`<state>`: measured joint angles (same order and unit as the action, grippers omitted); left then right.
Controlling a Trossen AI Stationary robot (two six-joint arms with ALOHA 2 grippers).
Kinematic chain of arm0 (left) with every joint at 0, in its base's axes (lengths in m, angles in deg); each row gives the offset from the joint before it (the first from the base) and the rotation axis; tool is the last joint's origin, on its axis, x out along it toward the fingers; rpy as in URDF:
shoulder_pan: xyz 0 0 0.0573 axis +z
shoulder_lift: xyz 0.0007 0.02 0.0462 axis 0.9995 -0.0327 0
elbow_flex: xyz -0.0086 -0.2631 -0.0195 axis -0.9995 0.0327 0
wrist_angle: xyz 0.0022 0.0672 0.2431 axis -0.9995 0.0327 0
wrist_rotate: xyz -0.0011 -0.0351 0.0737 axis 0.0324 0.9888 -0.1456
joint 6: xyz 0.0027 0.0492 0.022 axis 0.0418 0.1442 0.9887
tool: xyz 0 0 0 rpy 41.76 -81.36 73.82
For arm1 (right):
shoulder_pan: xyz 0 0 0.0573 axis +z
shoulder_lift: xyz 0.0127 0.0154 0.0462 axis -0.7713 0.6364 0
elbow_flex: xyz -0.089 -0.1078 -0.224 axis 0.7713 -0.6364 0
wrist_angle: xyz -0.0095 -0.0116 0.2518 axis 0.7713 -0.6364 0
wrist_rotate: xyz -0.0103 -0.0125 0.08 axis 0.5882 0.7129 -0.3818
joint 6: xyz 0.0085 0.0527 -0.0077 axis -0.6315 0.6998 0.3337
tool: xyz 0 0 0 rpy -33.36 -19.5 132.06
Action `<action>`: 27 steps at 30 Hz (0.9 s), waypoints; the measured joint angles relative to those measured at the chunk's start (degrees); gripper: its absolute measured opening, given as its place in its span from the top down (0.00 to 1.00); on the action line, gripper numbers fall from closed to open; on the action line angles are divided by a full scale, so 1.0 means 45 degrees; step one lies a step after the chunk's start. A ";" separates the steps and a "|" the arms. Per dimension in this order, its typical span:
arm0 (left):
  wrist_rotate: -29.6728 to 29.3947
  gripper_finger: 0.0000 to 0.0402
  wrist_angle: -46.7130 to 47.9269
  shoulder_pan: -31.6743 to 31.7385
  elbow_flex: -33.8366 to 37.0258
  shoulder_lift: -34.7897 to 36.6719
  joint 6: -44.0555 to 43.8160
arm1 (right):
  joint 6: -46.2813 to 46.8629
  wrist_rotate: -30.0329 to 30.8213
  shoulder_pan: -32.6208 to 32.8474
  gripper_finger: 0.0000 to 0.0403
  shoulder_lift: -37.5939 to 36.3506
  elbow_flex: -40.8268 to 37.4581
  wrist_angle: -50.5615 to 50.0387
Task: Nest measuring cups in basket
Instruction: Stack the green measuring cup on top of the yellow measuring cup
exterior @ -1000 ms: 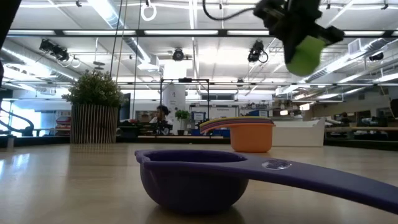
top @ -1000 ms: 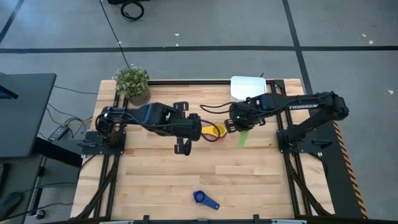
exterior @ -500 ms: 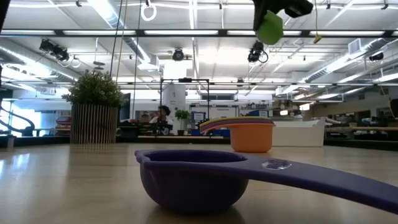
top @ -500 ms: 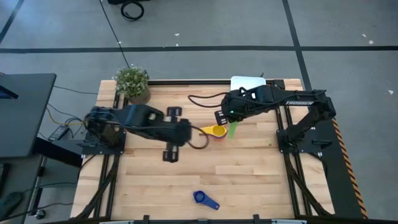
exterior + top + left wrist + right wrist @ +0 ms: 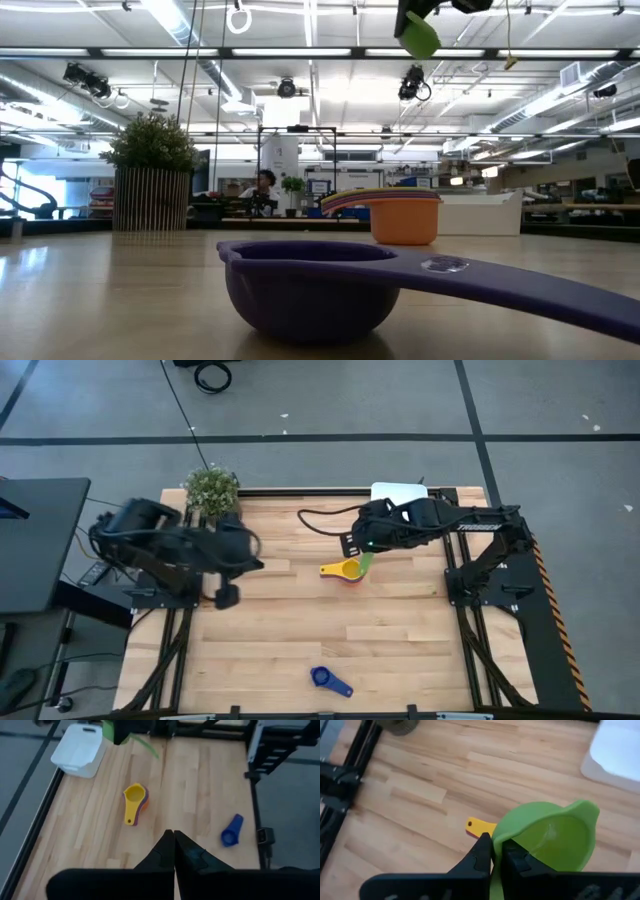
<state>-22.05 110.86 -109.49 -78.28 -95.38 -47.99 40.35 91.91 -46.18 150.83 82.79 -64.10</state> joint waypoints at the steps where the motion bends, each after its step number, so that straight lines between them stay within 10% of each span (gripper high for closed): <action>1: -0.0160 0.99 0.0005 -0.0181 0.0000 0.0188 0.0003 | 0.0366 -0.0001 0.0006 0.96 0.0028 0.0000 -0.0094; 27: -0.0797 0.99 0.0014 -0.1889 0.0768 0.4301 0.2704 | 0.5836 -0.4359 -0.1668 0.96 0.3702 0.0000 0.0674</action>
<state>-25.63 110.92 -117.99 -74.83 -76.02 -35.82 66.61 72.29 -53.69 167.49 82.79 -61.07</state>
